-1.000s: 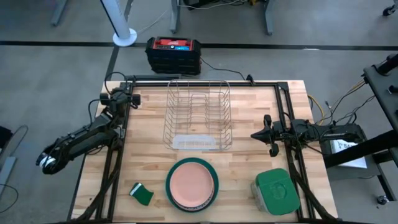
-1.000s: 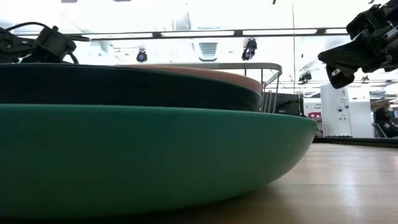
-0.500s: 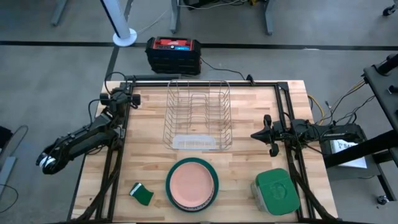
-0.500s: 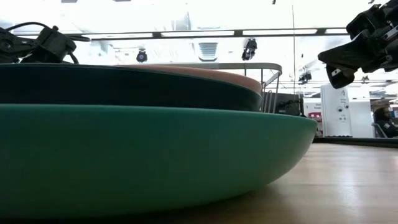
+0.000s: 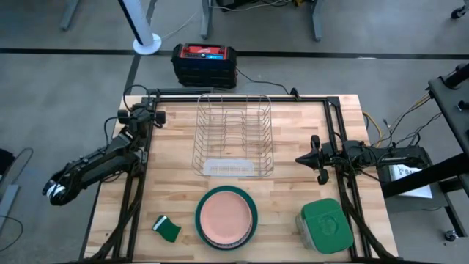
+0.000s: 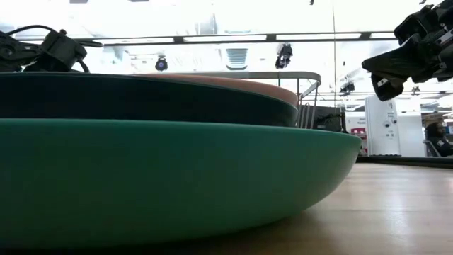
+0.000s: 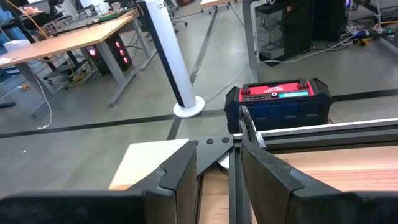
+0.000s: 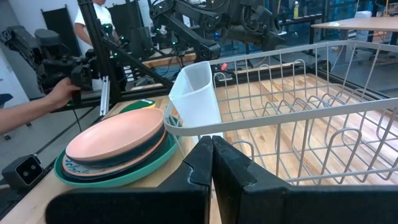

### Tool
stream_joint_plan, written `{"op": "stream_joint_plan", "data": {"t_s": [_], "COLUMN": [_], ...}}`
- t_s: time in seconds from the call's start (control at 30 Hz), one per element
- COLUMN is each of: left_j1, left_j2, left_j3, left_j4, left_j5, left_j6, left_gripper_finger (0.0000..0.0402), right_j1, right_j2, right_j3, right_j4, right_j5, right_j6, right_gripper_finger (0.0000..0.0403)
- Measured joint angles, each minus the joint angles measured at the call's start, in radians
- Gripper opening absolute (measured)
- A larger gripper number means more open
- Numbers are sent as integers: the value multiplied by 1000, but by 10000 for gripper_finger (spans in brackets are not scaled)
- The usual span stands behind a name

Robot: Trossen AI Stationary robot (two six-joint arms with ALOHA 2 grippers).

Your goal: Sort dishes

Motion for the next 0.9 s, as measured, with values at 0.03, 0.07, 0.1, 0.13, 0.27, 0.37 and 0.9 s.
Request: {"op": "stream_joint_plan", "data": {"t_s": [0.03, 0.07, 0.1, 0.13, 0.27, 0.37, 0.9], "left_j1": [-2, -4, -7, -11, -24, -26, -25], "left_j2": [0, 0, 0, 0, -1, -2, -5], "left_j3": [0, 0, 1, 6, 74, 159, 649], "left_j4": [1, 3, 1, -8, -58, -148, -587], "left_j5": [1, 10, 23, 50, 184, 217, 514], "left_j6": [0, 0, -4, -10, 22, 74, -54], "left_gripper_finger": [116, 116, 116, 116, 116, 116, 116], "right_j1": [0, 0, 0, 0, 0, 0, -2], "right_j2": [0, 0, 0, 0, 0, 0, 0], "right_j3": [0, 0, 0, 0, 0, 0, 0], "right_j4": [0, 0, 0, 0, 0, 0, 129], "right_j5": [0, 0, 0, 0, 0, 0, 144], "right_j6": [0, 0, 0, 1, -28, -56, -123], "right_gripper_finger": [0, 0, 0, 0, 0, 0, 0]}}
